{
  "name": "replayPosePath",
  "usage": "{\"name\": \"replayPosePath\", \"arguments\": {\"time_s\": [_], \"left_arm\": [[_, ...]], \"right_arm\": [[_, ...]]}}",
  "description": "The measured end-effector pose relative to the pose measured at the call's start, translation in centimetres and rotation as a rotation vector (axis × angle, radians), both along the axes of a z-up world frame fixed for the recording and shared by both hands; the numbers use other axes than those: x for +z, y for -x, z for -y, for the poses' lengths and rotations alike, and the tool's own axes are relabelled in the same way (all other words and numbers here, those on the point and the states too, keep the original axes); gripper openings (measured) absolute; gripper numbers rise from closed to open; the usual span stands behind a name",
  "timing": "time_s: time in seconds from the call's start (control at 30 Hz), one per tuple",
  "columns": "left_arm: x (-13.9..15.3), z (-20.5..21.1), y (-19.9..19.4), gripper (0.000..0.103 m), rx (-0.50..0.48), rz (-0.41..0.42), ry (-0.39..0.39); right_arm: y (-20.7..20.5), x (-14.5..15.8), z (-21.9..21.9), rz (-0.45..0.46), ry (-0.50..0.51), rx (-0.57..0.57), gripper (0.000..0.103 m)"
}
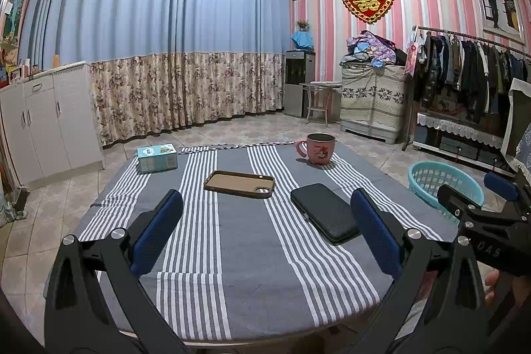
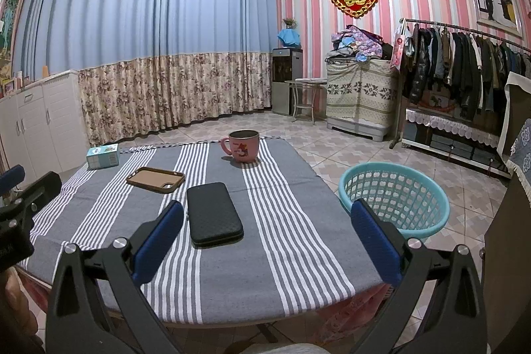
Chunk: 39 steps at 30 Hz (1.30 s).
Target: Collect trash
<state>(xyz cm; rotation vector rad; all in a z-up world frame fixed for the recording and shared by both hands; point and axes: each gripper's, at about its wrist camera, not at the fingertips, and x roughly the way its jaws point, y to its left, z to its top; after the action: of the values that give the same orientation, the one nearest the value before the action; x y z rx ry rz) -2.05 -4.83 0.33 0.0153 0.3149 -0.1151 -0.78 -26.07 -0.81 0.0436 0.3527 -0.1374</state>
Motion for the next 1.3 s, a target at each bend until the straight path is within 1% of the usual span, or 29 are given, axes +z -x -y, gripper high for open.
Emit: {"name": "replayPosePath", "arguments": {"time_s": [1.3], "left_arm": [[-0.15, -0.47, 0.12, 0.098, 0.015, 0.006, 0.001]], "right_arm": [[-0.03, -0.06, 0.25, -0.001, 0.003, -0.001, 0.098]]}}
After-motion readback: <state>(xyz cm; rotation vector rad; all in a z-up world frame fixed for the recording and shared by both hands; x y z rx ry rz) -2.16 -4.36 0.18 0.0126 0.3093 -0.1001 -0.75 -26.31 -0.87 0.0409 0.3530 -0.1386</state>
